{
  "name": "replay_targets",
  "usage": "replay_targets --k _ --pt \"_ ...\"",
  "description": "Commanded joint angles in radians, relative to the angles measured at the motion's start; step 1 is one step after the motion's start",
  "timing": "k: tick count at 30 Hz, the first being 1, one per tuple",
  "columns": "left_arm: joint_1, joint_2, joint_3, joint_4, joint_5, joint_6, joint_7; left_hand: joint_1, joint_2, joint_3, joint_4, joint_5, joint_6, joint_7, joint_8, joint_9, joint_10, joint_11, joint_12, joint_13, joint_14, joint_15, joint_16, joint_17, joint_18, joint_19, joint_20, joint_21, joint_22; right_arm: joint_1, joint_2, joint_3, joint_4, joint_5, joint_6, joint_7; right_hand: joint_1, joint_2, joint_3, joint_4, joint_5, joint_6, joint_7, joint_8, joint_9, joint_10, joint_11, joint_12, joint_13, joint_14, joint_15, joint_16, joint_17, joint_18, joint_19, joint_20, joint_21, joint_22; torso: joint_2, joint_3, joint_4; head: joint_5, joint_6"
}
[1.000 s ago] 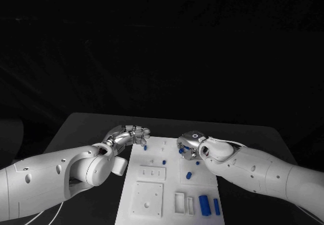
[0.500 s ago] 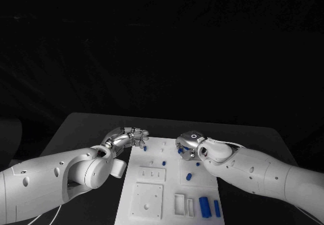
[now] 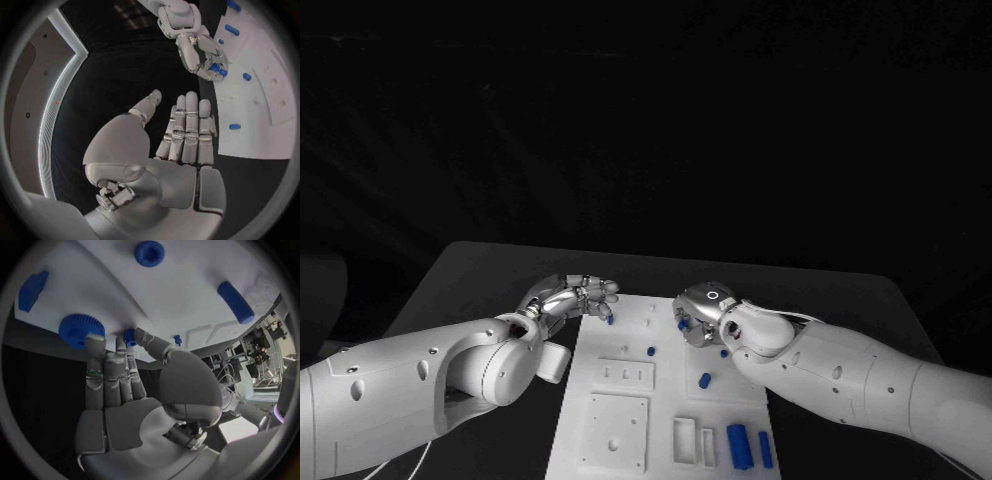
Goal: Assemble the parts on the task board
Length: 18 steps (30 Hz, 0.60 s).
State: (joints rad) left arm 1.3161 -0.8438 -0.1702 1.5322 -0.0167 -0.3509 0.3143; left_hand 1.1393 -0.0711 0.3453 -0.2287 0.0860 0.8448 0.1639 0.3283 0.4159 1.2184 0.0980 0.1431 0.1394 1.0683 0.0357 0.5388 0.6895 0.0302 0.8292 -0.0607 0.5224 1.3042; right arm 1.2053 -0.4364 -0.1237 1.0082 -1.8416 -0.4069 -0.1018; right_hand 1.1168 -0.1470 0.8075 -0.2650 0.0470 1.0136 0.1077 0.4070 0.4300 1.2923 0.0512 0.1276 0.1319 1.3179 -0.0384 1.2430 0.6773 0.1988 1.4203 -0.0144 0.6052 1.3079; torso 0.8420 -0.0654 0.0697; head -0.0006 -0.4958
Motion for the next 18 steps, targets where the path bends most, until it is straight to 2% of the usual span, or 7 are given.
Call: replay_targets --k 1,9,18 --pt "0.002 0.002 0.001 0.001 0.001 0.01 0.006 -0.011 0.0 0.003 -0.005 -0.005 0.003 0.006 -0.004 0.0 0.007 0.001 -0.002 0.001 -0.008 0.001 0.006 0.001 0.019 -0.003 -0.002 0.006 0.002 -0.001 0.003 -0.002 0.008 -0.04 -0.041 -0.05 0.009 0.0 0.008 0.001 0.002 0.011 0.0 0.006 0.025 0.02 0.002 0.001 0.001 -0.011 -0.021 0.009 -0.002 0.063 0.021 -0.013 0.013 0.018 0.002 -0.0005 -0.0007 0.002 0.005" --pt "0.004 0.001 0.001 0.001 0.001 0.008 0.007 -0.012 0.0 0.004 -0.006 -0.005 0.002 0.006 -0.005 -0.001 0.007 0.001 -0.002 0.002 -0.008 0.001 0.006 0.001 0.019 -0.003 -0.002 0.006 0.002 0.01 0.009 -0.002 0.024 -0.068 -0.08 -0.095 0.01 -0.004 0.013 0.0 0.002 0.016 -0.002 0.007 0.029 0.025 0.001 -0.001 0.006 -0.011 -0.022 0.013 -0.004 0.063 0.025 -0.017 0.023 0.023 0.004 -0.0011 -0.0027 0.004 0.01" --pt "0.006 0.006 0.001 -0.001 0.002 0.009 0.005 -0.015 -0.001 0.007 -0.009 -0.005 0.0 0.008 -0.006 -0.001 0.007 0.002 -0.003 0.002 -0.008 0.001 0.007 0.002 0.018 -0.003 -0.002 0.006 0.002 0.015 0.035 -0.002 0.025 -0.126 -0.113 -0.138 0.01 -0.015 0.023 0.007 0.002 0.021 -0.005 0.008 0.033 0.031 -0.001 -0.004 0.01 -0.01 -0.023 0.018 -0.006 0.063 0.027 -0.019 0.034 0.023 0.007 -0.0017 -0.0012 0.01 0.016"
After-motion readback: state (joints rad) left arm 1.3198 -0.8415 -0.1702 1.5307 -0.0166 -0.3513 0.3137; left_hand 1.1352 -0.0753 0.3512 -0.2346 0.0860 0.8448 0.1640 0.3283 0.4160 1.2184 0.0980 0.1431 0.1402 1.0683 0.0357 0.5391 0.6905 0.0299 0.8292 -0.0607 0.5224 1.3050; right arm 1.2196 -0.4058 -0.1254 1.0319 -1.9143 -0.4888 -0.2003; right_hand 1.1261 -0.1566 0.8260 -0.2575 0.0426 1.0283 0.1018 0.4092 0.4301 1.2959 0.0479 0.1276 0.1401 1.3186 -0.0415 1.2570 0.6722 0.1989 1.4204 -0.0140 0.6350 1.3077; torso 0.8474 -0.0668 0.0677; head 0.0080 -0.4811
